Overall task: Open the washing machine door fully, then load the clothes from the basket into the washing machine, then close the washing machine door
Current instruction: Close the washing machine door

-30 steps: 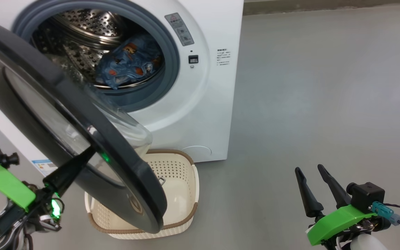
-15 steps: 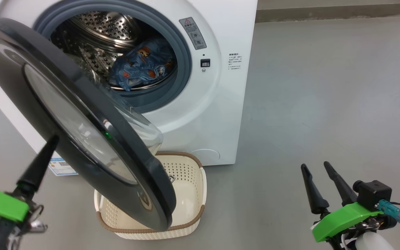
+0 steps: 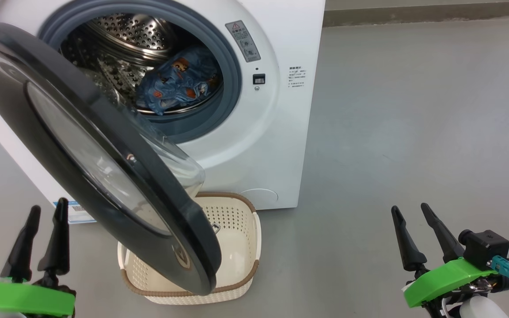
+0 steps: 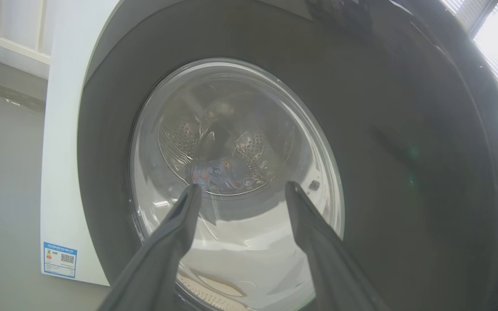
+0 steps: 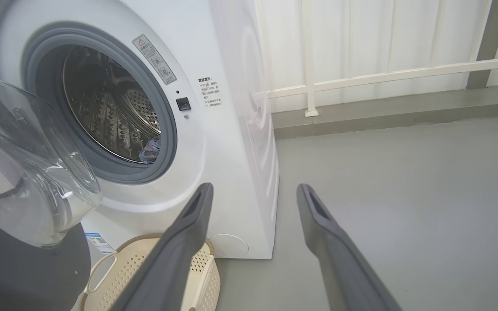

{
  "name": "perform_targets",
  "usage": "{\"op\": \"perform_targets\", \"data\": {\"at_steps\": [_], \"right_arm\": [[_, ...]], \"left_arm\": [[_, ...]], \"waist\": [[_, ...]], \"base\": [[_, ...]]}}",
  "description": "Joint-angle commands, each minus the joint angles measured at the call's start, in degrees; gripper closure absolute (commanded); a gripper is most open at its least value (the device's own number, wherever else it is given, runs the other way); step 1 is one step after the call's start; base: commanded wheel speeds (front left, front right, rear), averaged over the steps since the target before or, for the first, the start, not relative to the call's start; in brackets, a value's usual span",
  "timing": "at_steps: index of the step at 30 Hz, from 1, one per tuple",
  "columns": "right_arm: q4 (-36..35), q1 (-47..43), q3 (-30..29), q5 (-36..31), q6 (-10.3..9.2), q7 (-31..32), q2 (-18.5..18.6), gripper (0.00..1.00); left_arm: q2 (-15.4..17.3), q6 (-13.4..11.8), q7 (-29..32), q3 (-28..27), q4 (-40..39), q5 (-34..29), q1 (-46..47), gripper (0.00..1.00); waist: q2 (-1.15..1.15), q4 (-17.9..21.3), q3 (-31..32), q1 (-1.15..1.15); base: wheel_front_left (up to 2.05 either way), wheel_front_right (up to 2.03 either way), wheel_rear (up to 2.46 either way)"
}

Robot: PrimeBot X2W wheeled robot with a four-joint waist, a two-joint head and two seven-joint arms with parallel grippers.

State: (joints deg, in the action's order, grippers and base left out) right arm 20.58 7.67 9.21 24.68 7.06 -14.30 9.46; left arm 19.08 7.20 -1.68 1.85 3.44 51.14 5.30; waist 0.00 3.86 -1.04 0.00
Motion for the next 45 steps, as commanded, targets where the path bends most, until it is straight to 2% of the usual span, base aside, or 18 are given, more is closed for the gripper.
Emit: {"op": "perform_targets", "data": {"at_steps": [1,3,7,13,21,26,45], "right_arm": [[-1.5,0.3,1.0,-0.5,0.43,-0.7,0.8,0.00],[-1.7,0.2,1.0,-0.6,0.43,-0.7,0.8,0.00],[-1.8,0.3,1.3,-0.7,0.43,-0.7,0.7,0.00],[-2.1,0.4,1.2,-0.8,0.43,-0.7,0.8,0.00],[-2.3,0.4,0.9,-1.0,0.43,-0.7,1.1,0.00],[-2.2,0.6,1.2,-1.1,0.43,-0.7,1.3,0.00],[-2.0,0.6,2.0,-0.9,0.43,-0.7,2.0,0.00]], "left_arm": [[2.0,0.3,-2.6,-1.6,0.0,-1.6,1.1,0.00],[1.7,0.3,-8.0,-0.4,3.5,-4.0,1.3,0.00],[1.3,0.3,-11.9,1.0,8.0,-9.4,1.3,0.00],[0.3,0.3,-13.2,1.6,10.9,-15.0,1.1,0.00],[-3.3,0.3,-13.3,-2.0,9.5,-21.0,0.0,0.00],[-4.8,0.3,-13.3,-2.2,9.1,-23.0,-0.6,0.00],[-6.6,0.3,-13.3,-3.1,9.4,-25.2,-0.9,0.00]], "waist": [[0.00,0.1,0.0,0.00],[0.00,0.1,0.1,0.00],[0.00,0.4,0.1,0.00],[0.00,0.6,-0.1,0.00],[0.00,0.2,0.0,0.00],[0.00,-0.1,0.3,0.00],[0.00,-0.7,0.6,0.00]], "base": [[0.00,0.00,0.00],[0.00,0.00,0.00],[0.00,0.00,0.00],[0.00,0.00,0.00],[0.00,0.00,0.00],[0.00,0.00,0.00],[0.00,0.00,0.00]]}}
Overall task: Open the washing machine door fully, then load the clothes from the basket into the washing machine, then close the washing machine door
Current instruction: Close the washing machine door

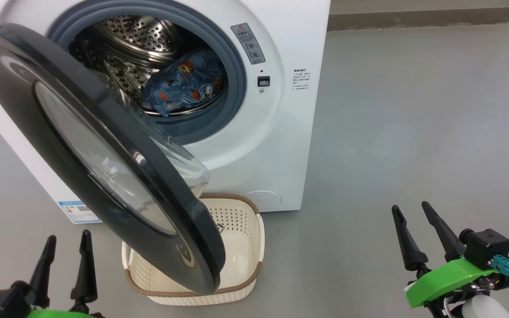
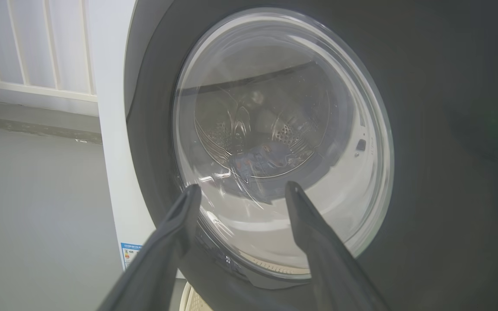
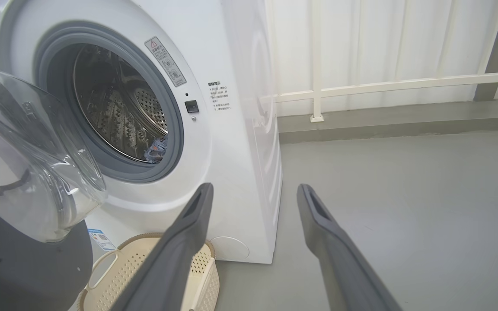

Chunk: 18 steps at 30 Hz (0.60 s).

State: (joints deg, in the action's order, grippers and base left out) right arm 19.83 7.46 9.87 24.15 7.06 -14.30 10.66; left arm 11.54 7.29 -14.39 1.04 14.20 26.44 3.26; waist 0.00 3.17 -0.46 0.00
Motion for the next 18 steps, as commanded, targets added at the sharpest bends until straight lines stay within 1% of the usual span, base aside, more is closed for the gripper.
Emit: {"op": "perform_targets", "data": {"at_steps": [1,13,14,15,16,17,18], "right_arm": [[-1.2,0.8,1.4,-0.3,0.43,-0.7,0.8,0.00],[-1.4,0.9,1.4,-0.1,0.43,-0.7,1.2,0.00],[-1.4,0.8,1.4,-0.1,0.43,-0.7,1.2,0.18],[-1.4,0.8,1.3,-0.1,0.43,-0.7,1.2,0.51],[-1.5,0.8,1.4,0.2,0.43,-0.7,1.1,0.69],[-1.6,0.9,1.4,0.5,0.43,-0.7,1.0,1.00],[-1.8,1.0,1.4,0.7,0.43,-0.7,1.1,1.00]], "left_arm": [[0.9,0.2,-0.6,-2.3,-1.3,-0.6,1.1,0.00],[0.7,0.2,-0.6,-2.5,-1.0,-0.8,1.3,0.00],[0.7,0.2,-0.6,-2.5,-0.9,-0.8,1.4,0.00],[0.7,0.2,-0.6,-2.5,-0.9,-0.8,1.4,0.00],[0.7,0.2,-0.6,-2.5,-0.9,-0.7,1.4,0.00],[0.7,0.2,-0.6,-2.5,-0.9,-0.7,1.5,0.00],[0.6,0.2,-0.6,-2.4,-0.8,-0.7,1.6,0.00]], "waist": [[0.00,0.0,0.0,0.00],[0.00,-0.4,-0.1,0.00],[0.00,-0.5,-0.1,0.00],[0.00,-0.6,-0.1,0.00],[0.00,-0.7,-0.1,0.00],[0.00,-0.9,-0.1,0.00],[0.00,-1.3,-0.1,0.00]], "base": [[0.00,0.00,0.00],[0.00,0.00,0.00],[0.00,0.00,0.00],[0.00,0.00,0.00],[0.00,0.00,0.00],[0.00,0.00,0.00],[0.00,0.00,0.00]]}}
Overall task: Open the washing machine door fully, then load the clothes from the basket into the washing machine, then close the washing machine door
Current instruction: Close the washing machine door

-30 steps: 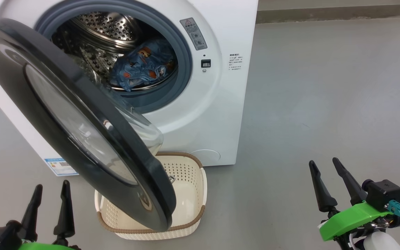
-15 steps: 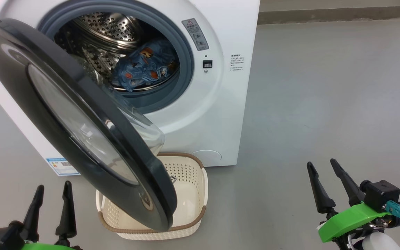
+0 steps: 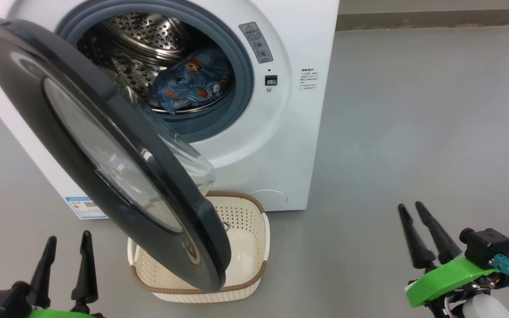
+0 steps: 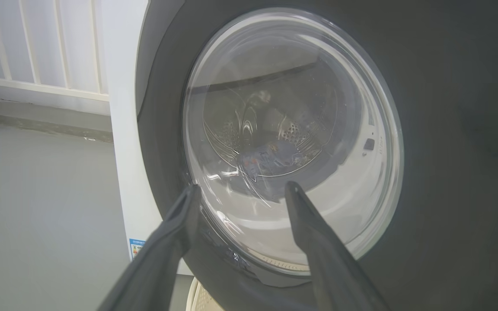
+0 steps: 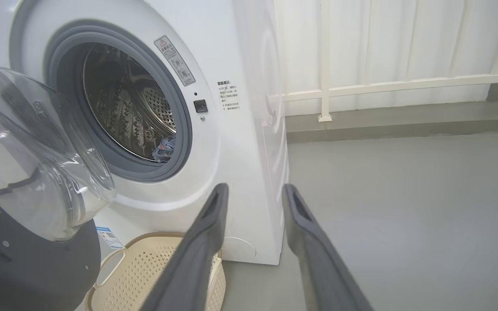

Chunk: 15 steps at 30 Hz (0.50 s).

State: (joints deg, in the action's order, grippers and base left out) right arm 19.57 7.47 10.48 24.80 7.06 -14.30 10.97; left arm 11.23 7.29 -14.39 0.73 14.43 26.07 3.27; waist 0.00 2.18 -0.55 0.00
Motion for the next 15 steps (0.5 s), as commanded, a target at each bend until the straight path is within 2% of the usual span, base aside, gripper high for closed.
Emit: {"op": "perform_targets", "data": {"at_steps": [1,7,10,15], "right_arm": [[-1.7,1.2,0.9,0.1,0.43,-0.7,1.0,1.00],[-3.1,2.5,0.6,0.9,0.43,-0.7,1.4,1.00],[-4.9,3.1,0.2,5.3,0.43,-0.7,-0.2,1.00],[-9.1,4.5,1.5,9.2,0.43,-0.7,-0.4,1.00]], "left_arm": [[0.9,0.2,-0.6,-2.0,-1.0,-0.4,1.6,0.00],[0.5,0.2,-0.6,-1.6,-0.7,-0.5,1.7,0.00],[0.4,0.2,-0.6,-1.7,-0.4,-0.4,1.3,0.00],[0.3,0.2,-0.6,-1.5,0.1,-0.1,1.0,0.00]], "waist": [[0.00,-0.7,0.1,0.00],[0.00,-4.7,0.7,0.00],[0.00,-7.2,1.0,0.00],[0.00,-11.3,1.7,0.00]], "base": [[0.00,0.00,0.00],[0.00,0.00,0.00],[0.00,0.00,0.00],[0.00,0.00,0.00]]}}
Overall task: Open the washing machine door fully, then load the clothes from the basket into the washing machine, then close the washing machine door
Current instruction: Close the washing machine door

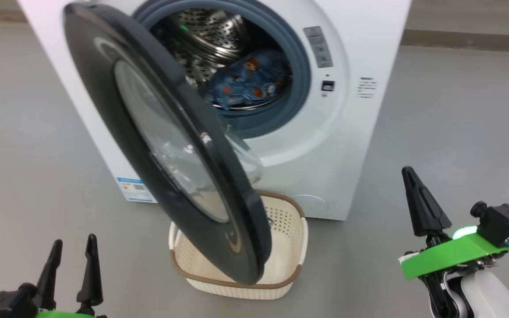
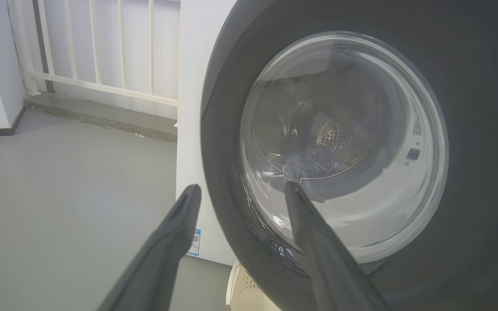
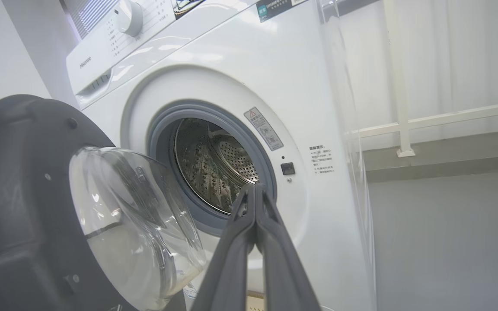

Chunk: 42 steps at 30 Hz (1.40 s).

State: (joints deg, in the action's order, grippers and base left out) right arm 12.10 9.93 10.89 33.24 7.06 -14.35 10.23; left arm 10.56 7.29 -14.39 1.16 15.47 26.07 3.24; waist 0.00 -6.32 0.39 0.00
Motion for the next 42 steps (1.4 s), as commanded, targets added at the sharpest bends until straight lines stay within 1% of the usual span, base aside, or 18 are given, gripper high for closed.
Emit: {"op": "perform_targets", "data": {"at_steps": [1,9,16,17,21,22,23,25,27,31,34,38,42], "right_arm": [[-2.4,2.4,1.3,1.1,0.43,-0.6,0.3,1.00],[-7.8,4.9,5.4,2.2,0.43,-0.6,0.1,1.00],[-14.2,7.2,8.1,2.1,0.43,-0.6,-0.5,1.00],[-16.1,7.7,9.2,2.2,0.43,-0.6,-0.6,1.00],[-20.1,8.1,12.9,2.7,0.43,-0.6,-0.6,1.00],[-20.8,8.2,14.7,3.1,0.43,-0.6,-0.2,1.00],[-20.8,8.2,14.7,3.1,0.43,-0.6,-0.2,1.00],[-21.4,8.7,19.1,3.1,0.43,-0.6,1.6,1.00],[-21.0,9.0,22.0,3.3,0.43,-0.6,2.7,1.00],[-19.4,8.9,25.4,4.7,0.43,-0.6,3.7,1.00],[-16.8,8.8,28.7,6.2,0.43,-0.6,4.3,1.00],[-12.6,10.0,34.1,5.5,0.43,-0.6,5.6,1.00],[-8.5,10.7,37.0,5.6,0.43,-0.6,5.7,1.00]], "left_arm": [[0.9,0.2,-0.6,-1.8,-0.8,0.0,1.1,0.00],[0.9,0.2,-0.6,-0.7,-0.4,0.4,1.2,0.00],[0.9,0.2,-0.6,0.0,0.0,0.7,1.2,0.00],[0.9,0.2,-0.6,-0.1,0.0,0.7,1.1,0.00],[0.9,0.2,-0.6,-0.1,0.2,0.7,1.1,0.00],[0.9,0.2,-0.6,-0.1,0.2,0.7,1.2,0.00],[0.9,0.2,-0.6,-0.1,0.2,0.7,1.2,0.00],[0.8,0.2,-0.6,-0.1,0.2,0.7,1.1,0.00],[0.7,0.2,-0.6,0.0,0.3,0.7,1.1,0.00],[0.6,0.2,-0.6,0.0,0.3,0.8,0.9,0.00],[0.5,0.2,-0.6,-0.1,0.2,0.9,0.8,0.00],[0.4,0.2,-0.6,-0.2,0.2,0.9,0.9,0.00],[0.2,0.2,-0.6,-0.1,0.2,1.1,1.2,0.00]], "waist": [[0.00,-3.6,0.9,0.00],[0.00,-8.7,1.6,0.00],[0.00,-11.3,1.8,0.00],[0.00,-11.7,1.9,0.00],[0.00,-12.3,2.2,0.00],[0.00,-12.4,2.2,0.00],[0.00,-12.4,2.2,0.00],[0.00,-12.6,2.3,0.00],[0.00,-12.7,2.3,0.00],[0.00,-12.9,2.2,0.00],[0.00,-13.0,2.1,0.00],[0.00,-13.1,1.8,0.00],[0.00,-13.3,1.5,0.00]], "base": [[0.00,0.00,0.00],[0.00,0.00,0.00],[0.00,0.00,0.00],[0.00,0.00,0.00],[0.00,0.00,0.00],[0.00,0.00,0.00],[0.00,0.00,0.00],[0.00,0.00,0.00],[0.00,0.00,0.00],[0.00,0.00,0.00],[0.00,0.00,0.00],[0.00,0.00,0.00],[0.00,0.00,0.00]]}}
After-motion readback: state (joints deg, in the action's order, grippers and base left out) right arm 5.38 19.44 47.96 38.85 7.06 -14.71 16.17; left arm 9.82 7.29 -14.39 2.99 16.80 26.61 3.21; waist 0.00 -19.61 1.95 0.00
